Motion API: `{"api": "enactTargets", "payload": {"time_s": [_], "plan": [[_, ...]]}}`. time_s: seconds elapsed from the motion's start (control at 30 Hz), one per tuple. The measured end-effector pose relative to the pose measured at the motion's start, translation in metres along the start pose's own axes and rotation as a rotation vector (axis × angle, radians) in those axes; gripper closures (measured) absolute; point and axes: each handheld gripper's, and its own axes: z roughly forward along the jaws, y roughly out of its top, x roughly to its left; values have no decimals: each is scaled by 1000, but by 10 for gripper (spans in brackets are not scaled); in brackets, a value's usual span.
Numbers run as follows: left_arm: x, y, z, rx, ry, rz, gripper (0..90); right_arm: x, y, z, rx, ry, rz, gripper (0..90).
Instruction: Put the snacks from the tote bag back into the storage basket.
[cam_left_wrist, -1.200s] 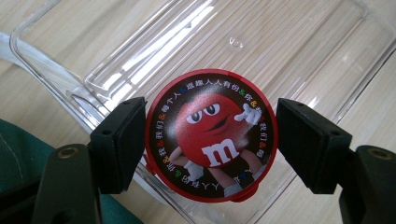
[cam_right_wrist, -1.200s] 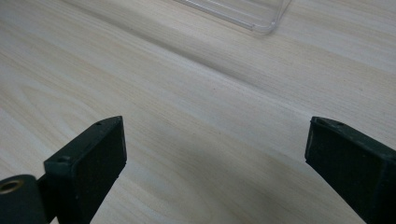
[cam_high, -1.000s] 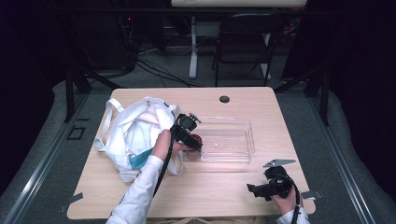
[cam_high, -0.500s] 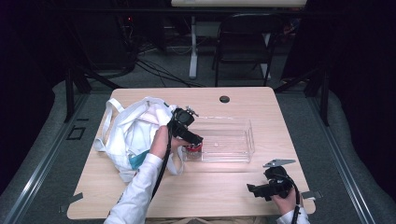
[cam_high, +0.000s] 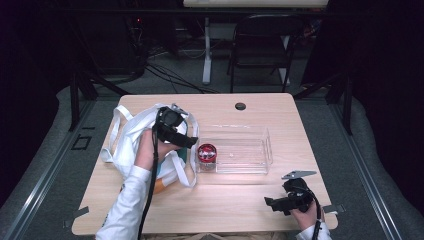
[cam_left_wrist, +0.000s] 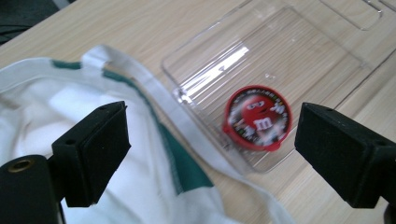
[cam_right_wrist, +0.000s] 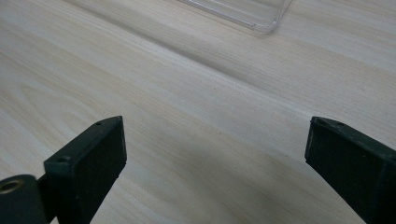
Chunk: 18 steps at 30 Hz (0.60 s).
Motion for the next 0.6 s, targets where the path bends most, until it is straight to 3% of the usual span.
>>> {"api": "enactTargets", "payload": {"time_s": [0.33, 0.6], "plan": [[36, -38, -31, -48, 99, -86, 99, 1, 0, 0, 2, 0, -2, 52], [54, -72, -32, -28, 144, -155, 100, 1, 0, 1, 2, -2, -1, 52]]}}
